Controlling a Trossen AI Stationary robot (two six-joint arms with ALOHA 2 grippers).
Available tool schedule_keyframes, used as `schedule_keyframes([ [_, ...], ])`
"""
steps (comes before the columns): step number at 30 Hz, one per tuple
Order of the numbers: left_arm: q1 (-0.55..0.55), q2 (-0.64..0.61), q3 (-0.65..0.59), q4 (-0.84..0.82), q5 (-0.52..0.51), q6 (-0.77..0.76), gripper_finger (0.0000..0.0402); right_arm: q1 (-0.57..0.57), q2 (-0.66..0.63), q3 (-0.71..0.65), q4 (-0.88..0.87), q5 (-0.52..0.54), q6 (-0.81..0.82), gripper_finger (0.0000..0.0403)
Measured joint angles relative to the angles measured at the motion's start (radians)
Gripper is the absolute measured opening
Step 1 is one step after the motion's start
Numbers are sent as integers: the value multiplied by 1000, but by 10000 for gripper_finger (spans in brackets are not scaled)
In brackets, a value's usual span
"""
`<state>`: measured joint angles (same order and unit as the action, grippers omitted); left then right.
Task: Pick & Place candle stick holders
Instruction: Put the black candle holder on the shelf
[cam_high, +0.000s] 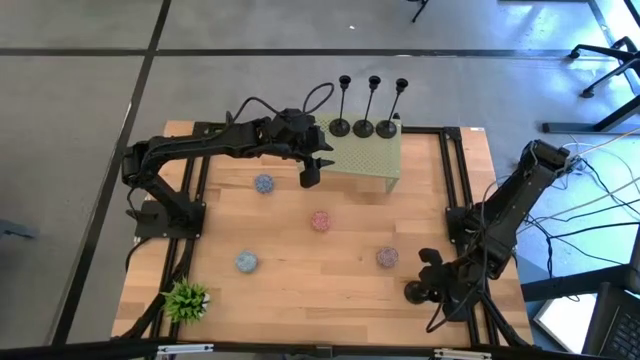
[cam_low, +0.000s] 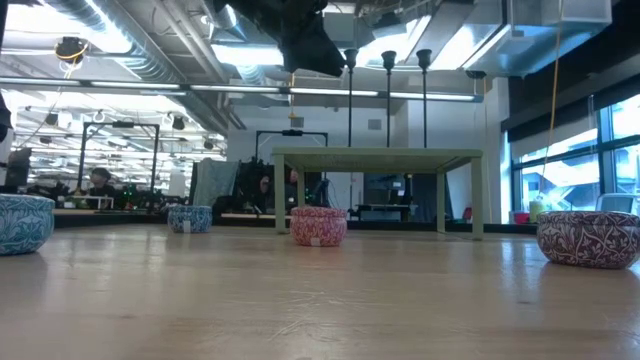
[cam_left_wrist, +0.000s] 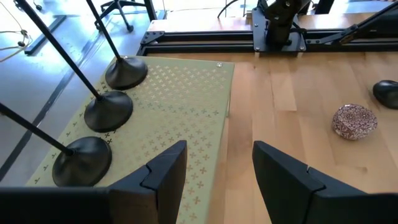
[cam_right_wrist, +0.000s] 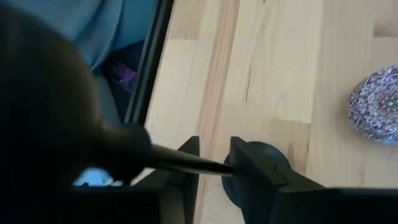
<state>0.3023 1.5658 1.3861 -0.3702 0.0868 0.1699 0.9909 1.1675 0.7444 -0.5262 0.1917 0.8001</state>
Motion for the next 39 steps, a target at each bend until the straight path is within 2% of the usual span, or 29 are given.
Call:
schedule_keyframes([
  [5, 0, 0, 0, 0, 0, 0, 180, 0, -2, 1, 20, 3, -16, 68],
  [14, -14, 0, 0, 0, 14, 20, 180, -30, -35, 2, 85, 147, -20, 51],
  [19, -37, 0, 0, -1, 19, 45, 180, -61, -48, 3, 76, 177, -24, 38],
  [22, -47, 0, 0, -11, 19, 45, 180, -78, -46, 3, 53, 236, -40, 37],
  [25, -54, 0, 0, -28, 18, 45, 180, -112, -40, 3, 75, 257, -123, 37],
  [32, -54, 0, 0, -61, 9, 44, 180, -209, -34, 3, 163, 130, -157, 40],
  [39, -54, 0, 0, -61, 4, 24, 180, -253, 63, 3, 312, -46, -195, 57],
])
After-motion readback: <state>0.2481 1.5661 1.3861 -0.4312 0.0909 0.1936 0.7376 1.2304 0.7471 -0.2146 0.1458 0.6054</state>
